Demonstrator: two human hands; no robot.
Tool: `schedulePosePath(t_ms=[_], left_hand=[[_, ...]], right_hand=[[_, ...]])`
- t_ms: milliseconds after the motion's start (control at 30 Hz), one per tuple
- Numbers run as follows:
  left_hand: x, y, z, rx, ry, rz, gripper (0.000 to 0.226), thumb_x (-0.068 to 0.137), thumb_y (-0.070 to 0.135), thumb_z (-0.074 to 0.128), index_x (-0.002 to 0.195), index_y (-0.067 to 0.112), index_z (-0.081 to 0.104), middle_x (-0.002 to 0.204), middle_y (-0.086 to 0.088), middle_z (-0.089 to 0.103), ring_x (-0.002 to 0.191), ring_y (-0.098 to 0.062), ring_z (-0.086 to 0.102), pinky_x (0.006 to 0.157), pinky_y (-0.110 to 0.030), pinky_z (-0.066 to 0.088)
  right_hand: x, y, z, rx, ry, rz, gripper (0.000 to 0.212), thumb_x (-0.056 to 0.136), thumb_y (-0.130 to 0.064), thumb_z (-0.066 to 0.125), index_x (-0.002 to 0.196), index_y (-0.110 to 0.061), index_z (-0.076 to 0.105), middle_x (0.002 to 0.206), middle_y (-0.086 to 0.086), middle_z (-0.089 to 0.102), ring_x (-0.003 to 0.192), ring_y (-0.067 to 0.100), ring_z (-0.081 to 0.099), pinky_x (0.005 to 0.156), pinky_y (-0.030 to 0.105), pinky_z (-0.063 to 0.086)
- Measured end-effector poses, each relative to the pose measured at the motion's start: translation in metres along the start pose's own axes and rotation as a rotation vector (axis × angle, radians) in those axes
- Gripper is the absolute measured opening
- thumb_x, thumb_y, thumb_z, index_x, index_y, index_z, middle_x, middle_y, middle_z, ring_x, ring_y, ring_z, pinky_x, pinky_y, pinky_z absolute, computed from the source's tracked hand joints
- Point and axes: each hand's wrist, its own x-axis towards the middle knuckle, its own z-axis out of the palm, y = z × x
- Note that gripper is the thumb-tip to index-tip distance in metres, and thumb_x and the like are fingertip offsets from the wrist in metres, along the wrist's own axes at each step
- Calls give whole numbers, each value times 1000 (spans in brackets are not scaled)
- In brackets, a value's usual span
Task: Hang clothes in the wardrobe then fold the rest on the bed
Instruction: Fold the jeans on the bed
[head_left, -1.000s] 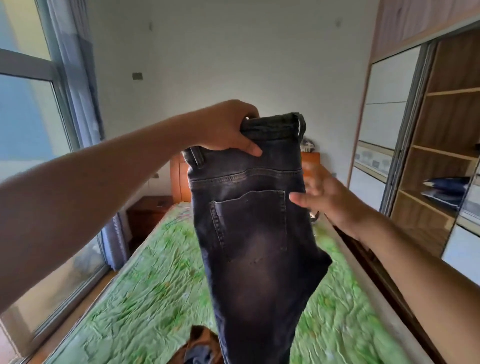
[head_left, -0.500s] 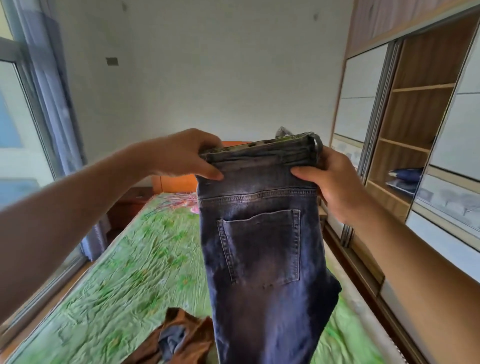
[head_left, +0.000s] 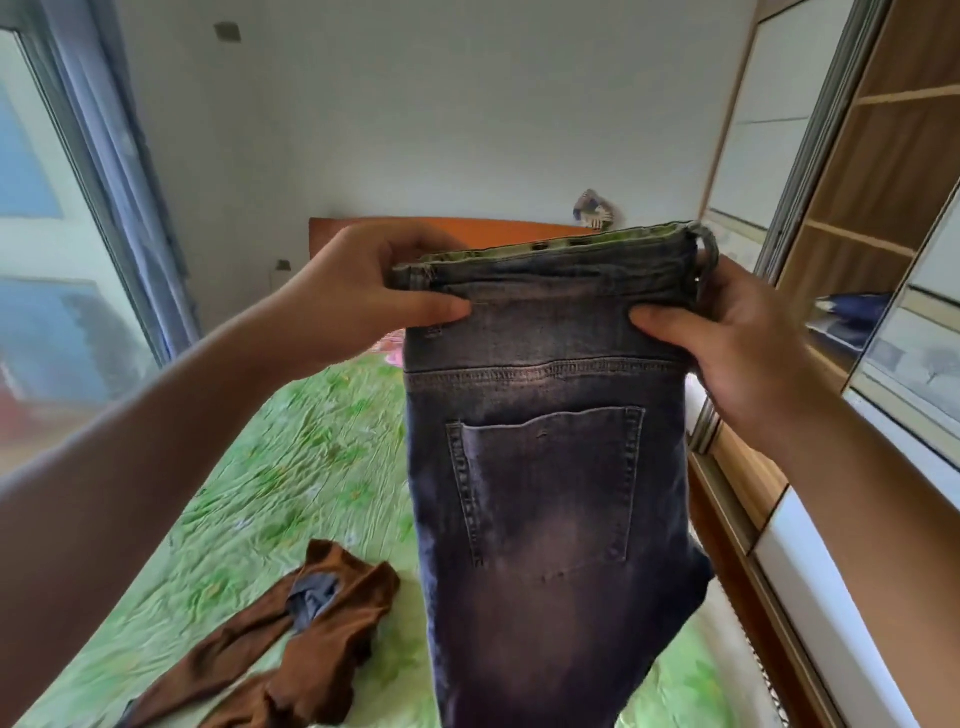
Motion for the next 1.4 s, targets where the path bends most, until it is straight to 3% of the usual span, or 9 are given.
schedulePosePath(t_ms=[233,467,567,733,833,1033,1133,1233,1400], left_hand=[[37,-61,28,523,-80,-26,34,79,41,79,109,42,63,91,20,69,83,6,62,72,-24,52],[84,-172,53,834,-129,60,30,86,52,69,110,39,56,94,12,61,79,-12,52,63,-29,35],[103,-222,64,777,-214,-38,31,90,46,68,115,35,54,98,8,67,77,-16,56,61,-30,44],[121,-297,88,547,-278,-245,25,91,24,70,112,26,57,87,5,66,65,-10,62,58,-33,53],[129,-345,105,434,-266,-380,22,90,15,69,108,24,60,85,3,67,66,-16,65,61,-36,55],[163,-447,139,308,-120,-562,28,88,9,70,111,25,66,86,18,61,66,2,57,53,-14,39],[210,-511,155,230,-68,-623,45,90,5,68,133,19,60,115,2,64,104,-25,66,70,-26,50],[239,-576,172,192,-60,-702,75,95,11,67,157,27,29,163,-10,20,139,-38,43,108,-47,46],[158,-649,244,381,-307,-829,77,97,18,64,160,20,21,165,-16,14,147,-35,31,117,-41,32]], right_hand=[[24,72,1,-327,-66,116,32,72,-51,73,104,-47,67,107,-26,72,104,-2,65,101,41,51],[59,181,23,-413,-18,347,42,78,-28,86,116,-26,69,96,-7,76,83,12,71,78,35,58],[70,229,39,-308,13,541,33,86,-15,79,112,-26,63,83,2,73,50,22,68,42,28,49],[86,297,62,-105,24,748,29,96,-1,64,114,-23,57,114,8,67,62,31,74,50,43,62],[96,348,69,-83,12,832,40,98,-2,62,133,-16,50,122,6,63,73,32,76,59,40,64],[139,460,77,-73,-65,891,30,98,-3,61,110,-30,54,115,-2,67,72,20,77,62,27,61],[185,529,84,-87,-94,874,33,99,-6,59,124,-25,50,125,5,65,78,18,76,68,30,60],[220,592,95,-95,-88,894,59,98,-18,65,146,-36,36,141,3,50,108,26,66,76,38,58],[148,679,125,-292,-278,977,66,96,-17,66,154,-19,36,148,15,47,118,28,56,77,18,48]])
